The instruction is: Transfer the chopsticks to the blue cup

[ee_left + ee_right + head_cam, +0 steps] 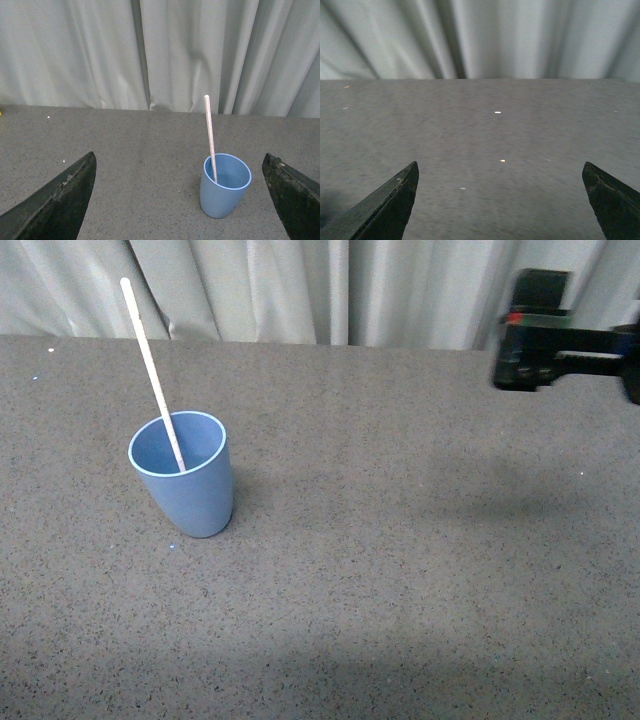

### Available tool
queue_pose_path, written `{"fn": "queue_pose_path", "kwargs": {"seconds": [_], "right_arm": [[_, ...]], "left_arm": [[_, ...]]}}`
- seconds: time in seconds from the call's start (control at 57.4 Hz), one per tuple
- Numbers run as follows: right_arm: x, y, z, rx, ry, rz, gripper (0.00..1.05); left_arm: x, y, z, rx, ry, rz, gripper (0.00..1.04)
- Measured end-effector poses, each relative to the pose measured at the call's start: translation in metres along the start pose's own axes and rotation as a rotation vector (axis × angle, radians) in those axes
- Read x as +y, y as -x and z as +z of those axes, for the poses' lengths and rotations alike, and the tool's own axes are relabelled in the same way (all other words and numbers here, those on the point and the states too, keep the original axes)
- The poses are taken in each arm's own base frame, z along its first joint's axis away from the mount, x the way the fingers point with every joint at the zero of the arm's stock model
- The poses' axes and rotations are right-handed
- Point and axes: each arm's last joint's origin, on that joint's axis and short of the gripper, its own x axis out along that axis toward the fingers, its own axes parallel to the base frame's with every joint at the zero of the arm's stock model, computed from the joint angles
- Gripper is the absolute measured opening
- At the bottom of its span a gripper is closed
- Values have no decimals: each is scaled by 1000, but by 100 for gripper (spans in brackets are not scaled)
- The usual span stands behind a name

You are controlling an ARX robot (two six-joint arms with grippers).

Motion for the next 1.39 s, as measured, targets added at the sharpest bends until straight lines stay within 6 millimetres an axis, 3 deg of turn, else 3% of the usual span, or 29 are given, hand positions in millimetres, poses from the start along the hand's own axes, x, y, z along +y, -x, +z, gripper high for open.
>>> {"fn": "queue_pose_path", "kwargs": {"seconds": [0.087,0.192,0.313,0.557,0.644,1.045,1.393], "right_arm": [[-29,34,3,5,-24,-137,95],[-42,65,1,-94,-16,-154,89],[-47,95,-7,-289,50,-131,68],[-54,124,-15,-305,82,-137,23],[-61,135,-17,-308,85,-124,2],[-61,164,-24,-317,85,-140,1],[-59,177,-25,-329,86,-139,1]], "left_arm": [[0,0,0,0,0,0,98],[0,0,0,0,0,0,98],[0,0,0,0,0,0,98],[0,0,0,0,0,0,98],[0,0,0,0,0,0,98],[0,0,0,0,0,0,98],[0,0,0,0,0,0,98]]}}
